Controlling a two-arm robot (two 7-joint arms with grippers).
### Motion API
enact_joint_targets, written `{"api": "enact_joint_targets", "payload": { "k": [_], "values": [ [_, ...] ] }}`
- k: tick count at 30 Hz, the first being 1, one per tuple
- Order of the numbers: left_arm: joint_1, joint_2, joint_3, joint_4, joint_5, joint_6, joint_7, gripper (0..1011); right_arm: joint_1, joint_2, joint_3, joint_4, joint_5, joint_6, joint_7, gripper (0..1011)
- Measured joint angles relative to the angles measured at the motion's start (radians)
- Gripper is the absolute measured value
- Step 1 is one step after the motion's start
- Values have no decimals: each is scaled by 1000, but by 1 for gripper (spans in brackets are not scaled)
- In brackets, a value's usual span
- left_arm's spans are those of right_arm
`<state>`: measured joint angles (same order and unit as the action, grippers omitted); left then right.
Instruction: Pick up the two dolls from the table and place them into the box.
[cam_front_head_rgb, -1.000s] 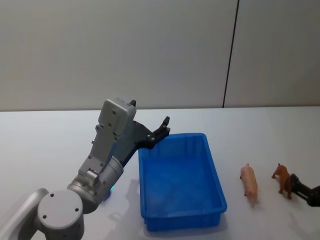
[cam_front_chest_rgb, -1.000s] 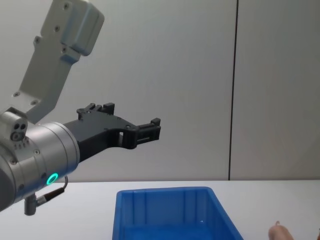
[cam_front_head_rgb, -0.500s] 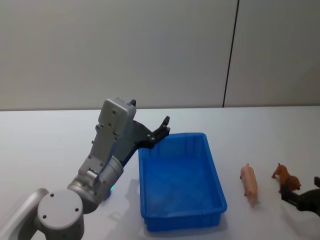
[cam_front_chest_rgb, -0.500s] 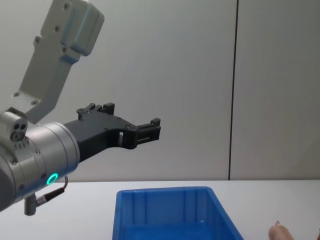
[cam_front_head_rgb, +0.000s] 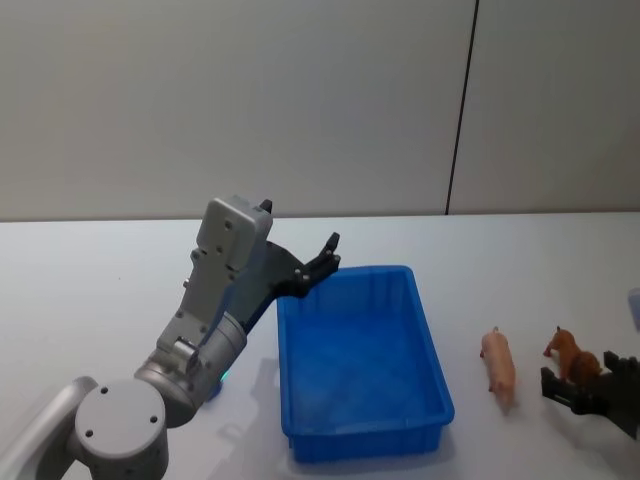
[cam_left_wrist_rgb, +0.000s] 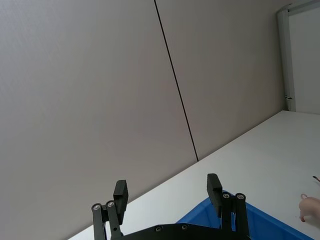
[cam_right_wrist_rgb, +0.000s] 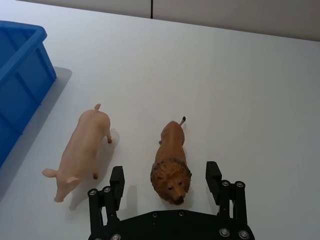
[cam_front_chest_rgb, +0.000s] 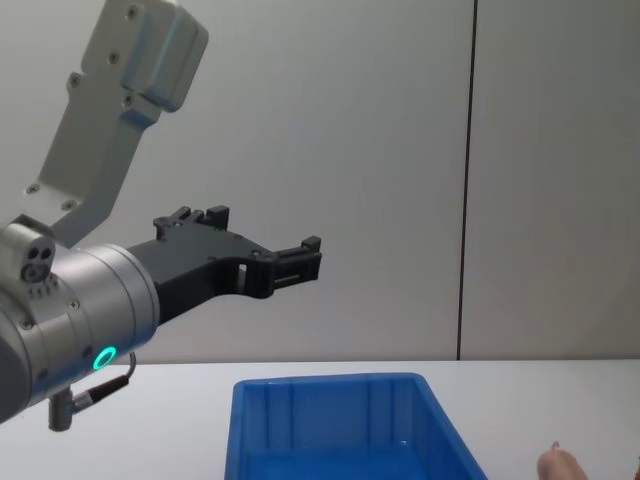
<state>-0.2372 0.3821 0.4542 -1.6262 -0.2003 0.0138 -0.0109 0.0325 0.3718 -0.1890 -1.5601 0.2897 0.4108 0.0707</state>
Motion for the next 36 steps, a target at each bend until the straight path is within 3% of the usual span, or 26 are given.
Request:
{"api": "enact_joint_targets", "payload": {
  "k": [4,10,24,36],
  "values": [
    [0,0,0,0,0,0,0,1001,19,-10,-6,26,-14,2,11,997],
    [0,0,0,0,0,0,0,1001,40,-20,-12,52,-27,4,23,870],
    [0,0,0,0,0,0,0,1001,62,-31,-17,81,-42,6,36,443],
    [0,0,0,0,0,0,0,1001,60,-26,-14,63,-61,-34,35,434]
  ]
}}
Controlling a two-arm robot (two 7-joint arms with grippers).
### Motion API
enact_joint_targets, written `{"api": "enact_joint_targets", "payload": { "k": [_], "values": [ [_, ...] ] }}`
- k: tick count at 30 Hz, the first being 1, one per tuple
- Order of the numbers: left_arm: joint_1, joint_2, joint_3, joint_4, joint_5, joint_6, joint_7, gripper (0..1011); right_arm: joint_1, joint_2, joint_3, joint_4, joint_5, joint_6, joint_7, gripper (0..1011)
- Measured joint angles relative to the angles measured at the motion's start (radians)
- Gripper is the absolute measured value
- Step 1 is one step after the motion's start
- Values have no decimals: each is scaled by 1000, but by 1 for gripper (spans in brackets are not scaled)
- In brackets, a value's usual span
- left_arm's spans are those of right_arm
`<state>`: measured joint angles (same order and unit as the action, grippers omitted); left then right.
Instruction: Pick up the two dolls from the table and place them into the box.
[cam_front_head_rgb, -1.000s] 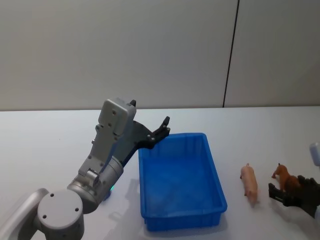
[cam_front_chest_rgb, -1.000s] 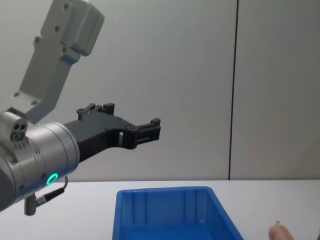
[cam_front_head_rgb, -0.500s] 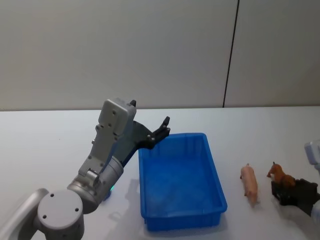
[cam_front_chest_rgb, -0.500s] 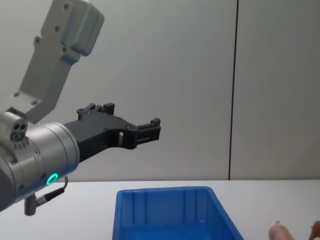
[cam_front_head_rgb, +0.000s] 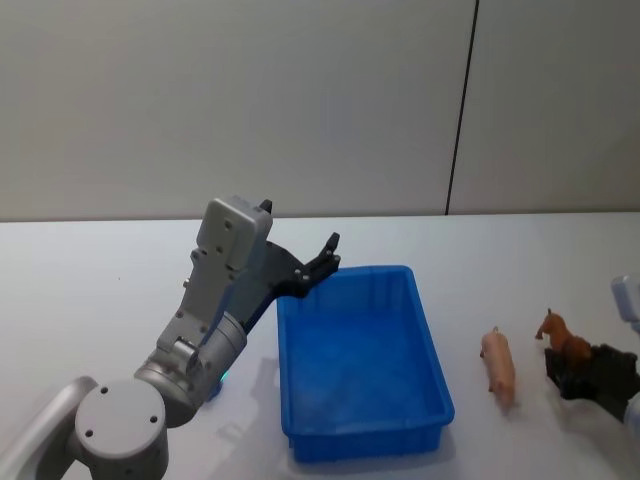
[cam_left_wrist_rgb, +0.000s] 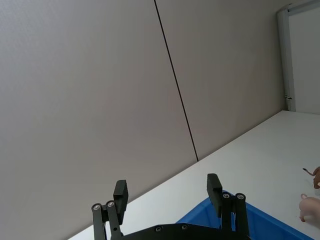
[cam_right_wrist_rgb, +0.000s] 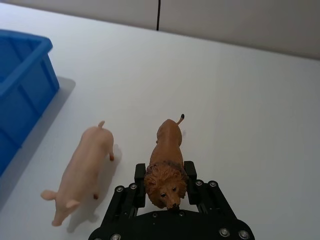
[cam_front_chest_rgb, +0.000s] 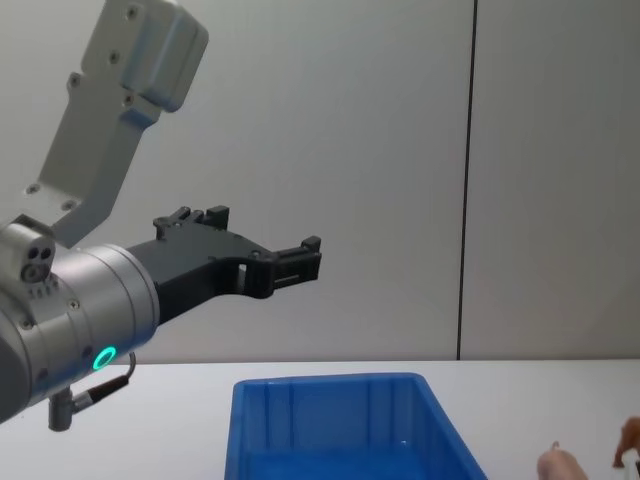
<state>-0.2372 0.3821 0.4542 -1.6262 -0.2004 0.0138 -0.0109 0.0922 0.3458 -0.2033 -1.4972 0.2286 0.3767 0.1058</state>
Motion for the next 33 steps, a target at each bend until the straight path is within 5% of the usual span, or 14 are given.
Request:
{"api": "enact_joint_targets", "payload": {
  "k": [15,33],
  "values": [
    [0,0,0,0,0,0,0,1001,15,13,12,-67,-50,-100,17,434],
    [0,0,0,0,0,0,0,1001,98,-10,2,-104,-33,-159,191,434]
  ]
}}
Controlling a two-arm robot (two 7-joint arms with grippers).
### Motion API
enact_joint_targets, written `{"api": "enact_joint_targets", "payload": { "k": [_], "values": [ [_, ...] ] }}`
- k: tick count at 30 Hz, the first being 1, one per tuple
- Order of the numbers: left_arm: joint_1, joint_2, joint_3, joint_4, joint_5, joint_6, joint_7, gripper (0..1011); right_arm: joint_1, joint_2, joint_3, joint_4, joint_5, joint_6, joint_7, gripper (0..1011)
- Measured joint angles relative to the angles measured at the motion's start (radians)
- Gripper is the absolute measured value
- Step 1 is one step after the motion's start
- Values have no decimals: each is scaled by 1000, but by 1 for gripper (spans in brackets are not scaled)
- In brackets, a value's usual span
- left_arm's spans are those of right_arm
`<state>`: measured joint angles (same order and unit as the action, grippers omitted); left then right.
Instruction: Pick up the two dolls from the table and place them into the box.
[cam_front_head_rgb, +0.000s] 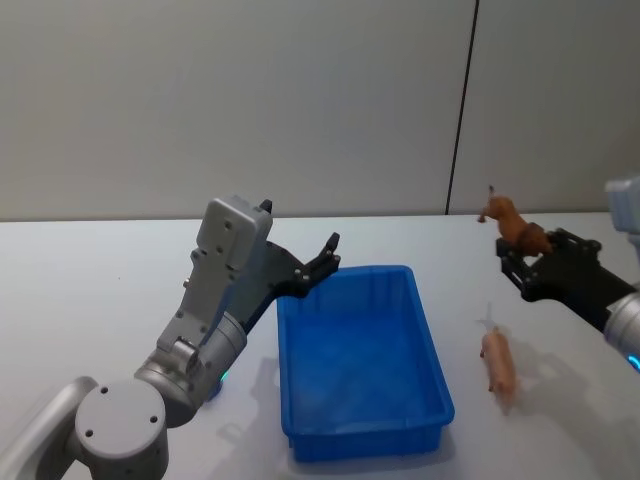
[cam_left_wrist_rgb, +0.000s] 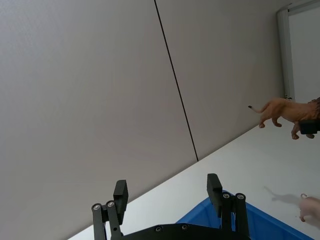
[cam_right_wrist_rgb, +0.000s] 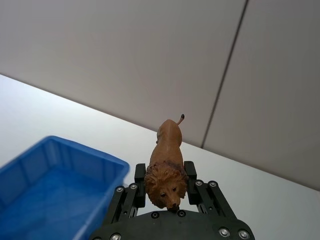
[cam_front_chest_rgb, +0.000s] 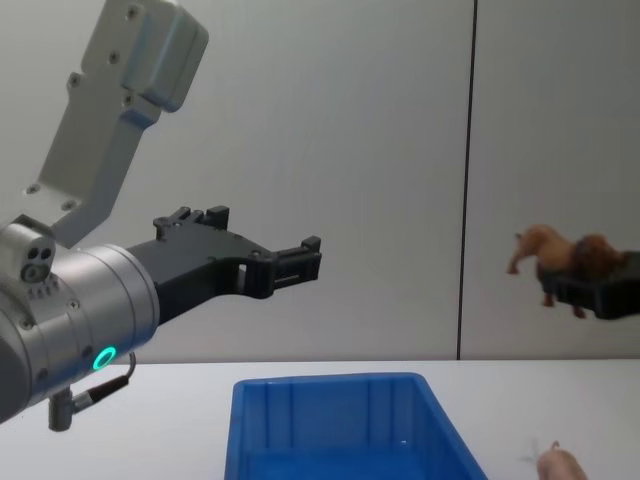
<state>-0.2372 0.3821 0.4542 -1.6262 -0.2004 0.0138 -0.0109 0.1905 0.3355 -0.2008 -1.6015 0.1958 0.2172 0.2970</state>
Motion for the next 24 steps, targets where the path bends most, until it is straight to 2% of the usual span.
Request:
{"api": "enact_joint_targets", "payload": {
  "k": [3,11,12,24],
  "values": [
    [0,0,0,0,0,0,0,1001,12,-6,-3,0,8,4,26,433],
    [0,0,0,0,0,0,0,1001,65,-31,-21,23,47,47,150,433],
    [0,0,0,0,0,0,0,1001,65,-31,-21,23,47,47,150,434],
    [0,0,0,0,0,0,0,1001,152,-78,-57,96,78,155,307,434]
  ]
}}
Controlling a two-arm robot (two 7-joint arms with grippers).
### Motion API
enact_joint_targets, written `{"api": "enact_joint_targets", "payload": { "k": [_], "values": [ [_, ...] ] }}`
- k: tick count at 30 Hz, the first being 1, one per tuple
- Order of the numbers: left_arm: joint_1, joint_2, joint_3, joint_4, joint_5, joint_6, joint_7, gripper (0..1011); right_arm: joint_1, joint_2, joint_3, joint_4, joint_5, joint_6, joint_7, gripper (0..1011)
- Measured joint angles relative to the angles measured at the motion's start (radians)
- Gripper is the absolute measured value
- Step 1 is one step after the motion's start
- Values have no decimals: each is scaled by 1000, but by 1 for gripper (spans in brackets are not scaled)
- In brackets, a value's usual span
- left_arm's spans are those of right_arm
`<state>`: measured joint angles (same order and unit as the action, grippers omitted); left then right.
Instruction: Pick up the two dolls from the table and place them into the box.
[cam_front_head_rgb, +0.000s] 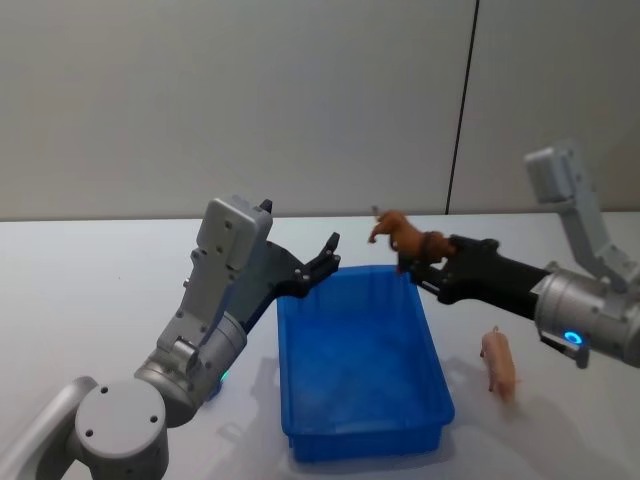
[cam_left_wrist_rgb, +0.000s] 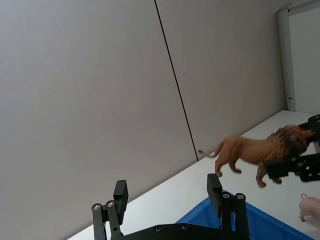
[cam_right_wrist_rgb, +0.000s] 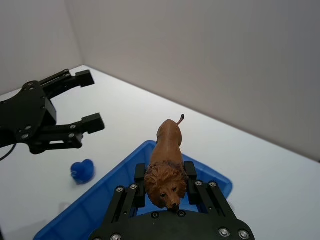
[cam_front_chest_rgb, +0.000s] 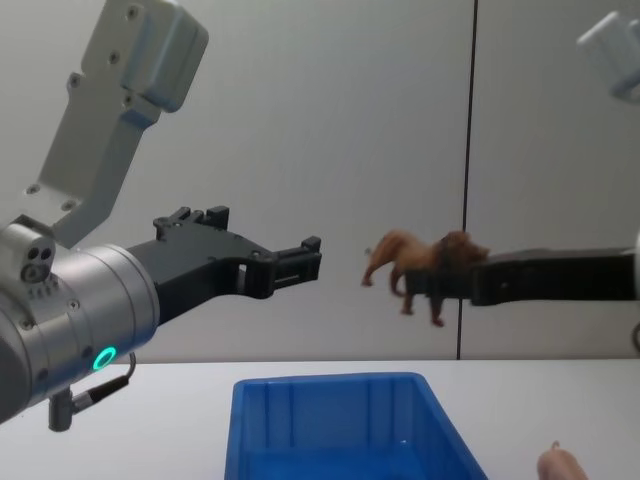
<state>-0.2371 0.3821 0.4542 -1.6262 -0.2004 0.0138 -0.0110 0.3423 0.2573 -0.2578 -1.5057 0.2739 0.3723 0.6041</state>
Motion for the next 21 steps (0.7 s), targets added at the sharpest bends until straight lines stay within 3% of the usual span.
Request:
{"api": "enact_joint_targets", "payload": {
  "k": [11,21],
  "values": [
    [0,0,0,0,0,0,0,1001,86,-51,-46,102,-28,134,96,433],
    [0,0,0,0,0,0,0,1001,120,-69,-66,147,-61,193,87,433]
  ]
}}
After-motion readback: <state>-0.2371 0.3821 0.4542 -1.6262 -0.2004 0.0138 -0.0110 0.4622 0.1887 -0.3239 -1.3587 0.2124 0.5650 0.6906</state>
